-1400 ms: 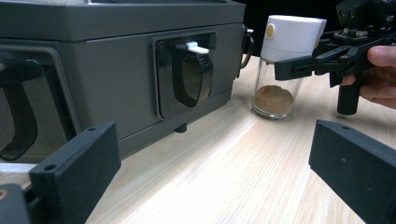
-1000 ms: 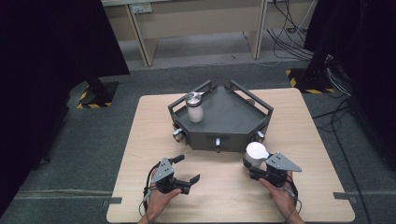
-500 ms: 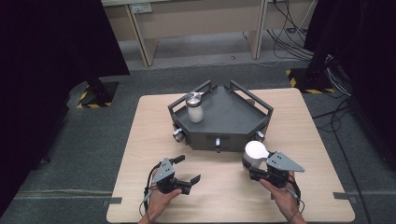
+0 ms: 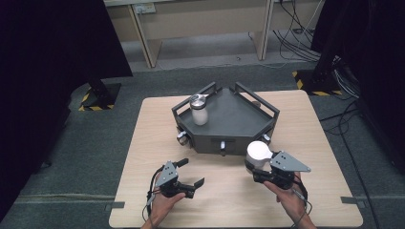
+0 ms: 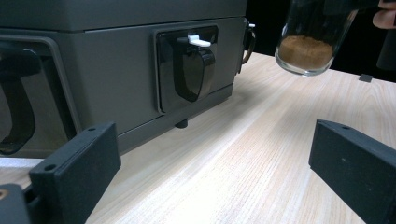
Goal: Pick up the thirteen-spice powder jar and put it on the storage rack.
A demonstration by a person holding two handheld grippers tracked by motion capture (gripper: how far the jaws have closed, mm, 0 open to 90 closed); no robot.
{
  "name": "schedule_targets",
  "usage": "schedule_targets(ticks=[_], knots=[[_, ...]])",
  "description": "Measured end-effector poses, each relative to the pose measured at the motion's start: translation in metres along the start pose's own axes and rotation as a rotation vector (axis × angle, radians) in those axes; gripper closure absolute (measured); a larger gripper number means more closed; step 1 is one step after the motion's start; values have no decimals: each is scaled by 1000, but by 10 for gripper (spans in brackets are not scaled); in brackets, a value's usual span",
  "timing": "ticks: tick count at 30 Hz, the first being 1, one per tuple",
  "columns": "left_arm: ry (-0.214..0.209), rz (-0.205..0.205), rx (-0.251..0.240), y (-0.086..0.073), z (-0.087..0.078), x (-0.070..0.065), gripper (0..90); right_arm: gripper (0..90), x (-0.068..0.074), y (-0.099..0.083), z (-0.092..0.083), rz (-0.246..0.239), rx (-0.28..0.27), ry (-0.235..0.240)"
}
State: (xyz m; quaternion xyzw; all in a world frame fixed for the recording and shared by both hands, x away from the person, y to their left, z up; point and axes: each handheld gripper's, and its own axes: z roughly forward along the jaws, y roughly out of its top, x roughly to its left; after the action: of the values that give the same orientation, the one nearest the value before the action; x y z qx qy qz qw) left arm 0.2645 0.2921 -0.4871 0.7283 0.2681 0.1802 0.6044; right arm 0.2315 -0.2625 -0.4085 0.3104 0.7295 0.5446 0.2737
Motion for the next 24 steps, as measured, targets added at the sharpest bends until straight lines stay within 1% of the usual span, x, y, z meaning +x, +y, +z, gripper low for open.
schedule_targets(ticks=[7,13,16,24], knots=[[0,0,3,0,0,0,15,304,-3,17,2,-18,9,26],[-3,1,4,0,0,0,15,304,-7,31,5,-14,5,40],[-1,-1,2,0,0,0,15,304,-6,37,6,-29,-1,42],[-1,-1,0,0,0,0,15,304,-12,55,10,-12,-5,67]])
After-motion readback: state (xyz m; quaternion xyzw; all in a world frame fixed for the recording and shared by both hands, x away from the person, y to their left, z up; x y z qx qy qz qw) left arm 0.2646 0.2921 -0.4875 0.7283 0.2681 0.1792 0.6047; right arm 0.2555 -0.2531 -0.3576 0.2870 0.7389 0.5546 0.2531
